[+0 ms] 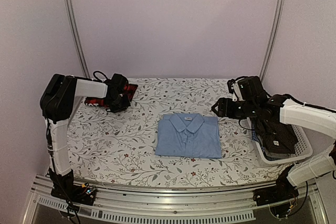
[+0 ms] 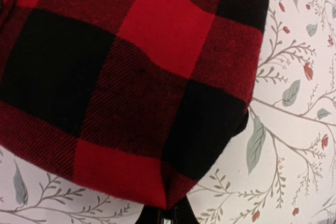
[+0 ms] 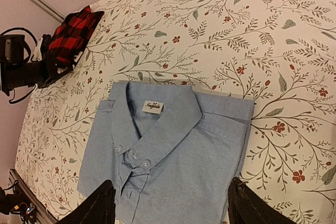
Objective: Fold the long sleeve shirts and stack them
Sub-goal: Smooth out the square-folded shirt at the center of the board.
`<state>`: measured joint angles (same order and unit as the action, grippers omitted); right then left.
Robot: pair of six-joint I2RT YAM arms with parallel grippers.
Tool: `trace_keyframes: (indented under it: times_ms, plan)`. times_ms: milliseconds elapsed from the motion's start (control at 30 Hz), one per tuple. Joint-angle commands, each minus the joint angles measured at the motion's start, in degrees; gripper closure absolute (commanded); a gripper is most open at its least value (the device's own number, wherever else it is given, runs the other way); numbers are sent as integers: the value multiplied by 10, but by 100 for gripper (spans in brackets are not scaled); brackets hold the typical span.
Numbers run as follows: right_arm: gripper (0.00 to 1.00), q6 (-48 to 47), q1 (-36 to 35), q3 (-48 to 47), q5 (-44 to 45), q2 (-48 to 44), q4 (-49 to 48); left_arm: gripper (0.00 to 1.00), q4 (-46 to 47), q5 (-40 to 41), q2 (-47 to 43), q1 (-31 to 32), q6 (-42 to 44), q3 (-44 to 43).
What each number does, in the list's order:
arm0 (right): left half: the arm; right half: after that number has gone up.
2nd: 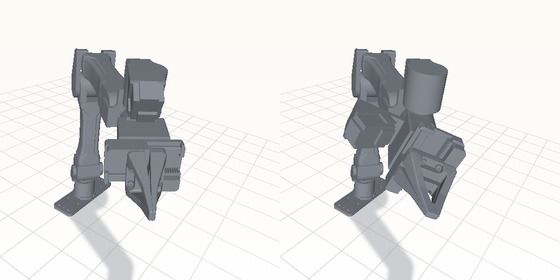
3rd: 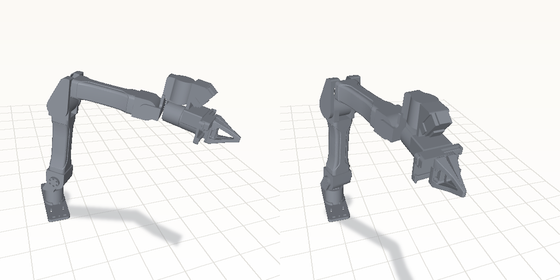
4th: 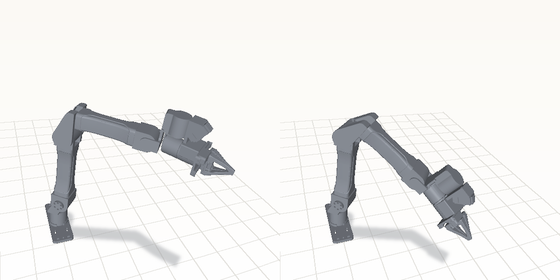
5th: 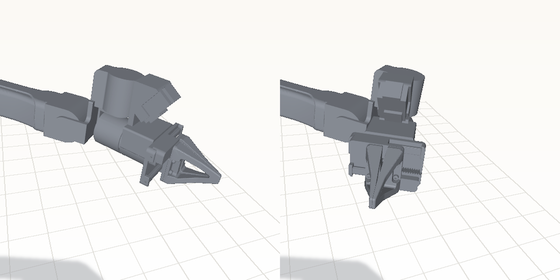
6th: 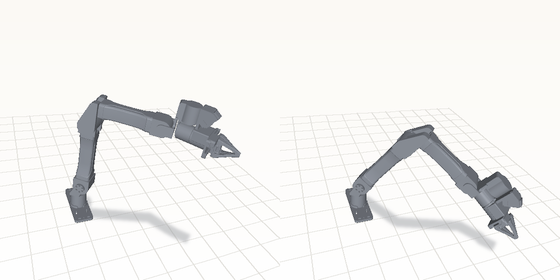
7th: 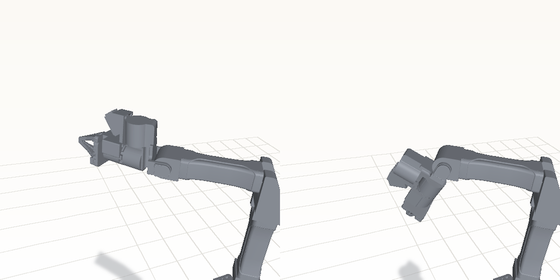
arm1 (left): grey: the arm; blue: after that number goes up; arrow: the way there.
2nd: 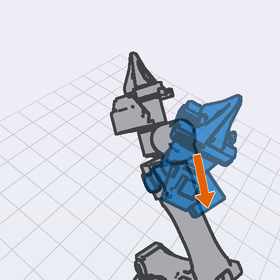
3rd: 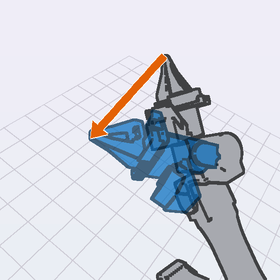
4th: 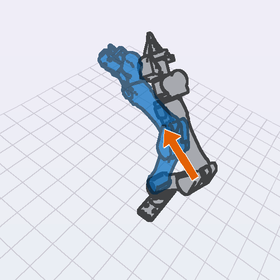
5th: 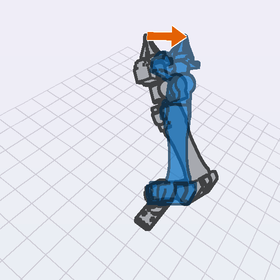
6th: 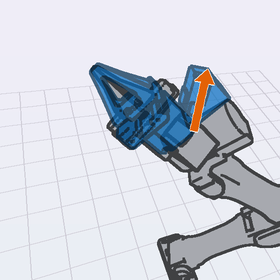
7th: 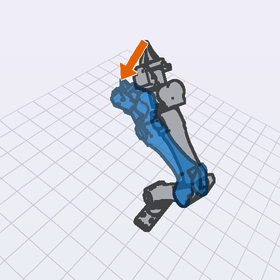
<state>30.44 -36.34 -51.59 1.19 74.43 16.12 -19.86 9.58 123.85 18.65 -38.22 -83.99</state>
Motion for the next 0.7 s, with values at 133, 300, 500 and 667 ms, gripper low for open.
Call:
trace_keyframes:
  times_ms: [133,300,500,667]
  plan:
    - [27,1,-3,22,-6,-10,-40,100,30,-43,-118,49,-48,156]
    - [26,-2,-3,29,-24,-9,-47,100,48,-60,-158,97,-91,216]
    - [25,-1,-3,56,-43,-12,-70,99,48,-69,-180,168,-139,237]
    - [25,0,-3,66,-57,-1,-79,98,42,-76,-161,202,-153,207]
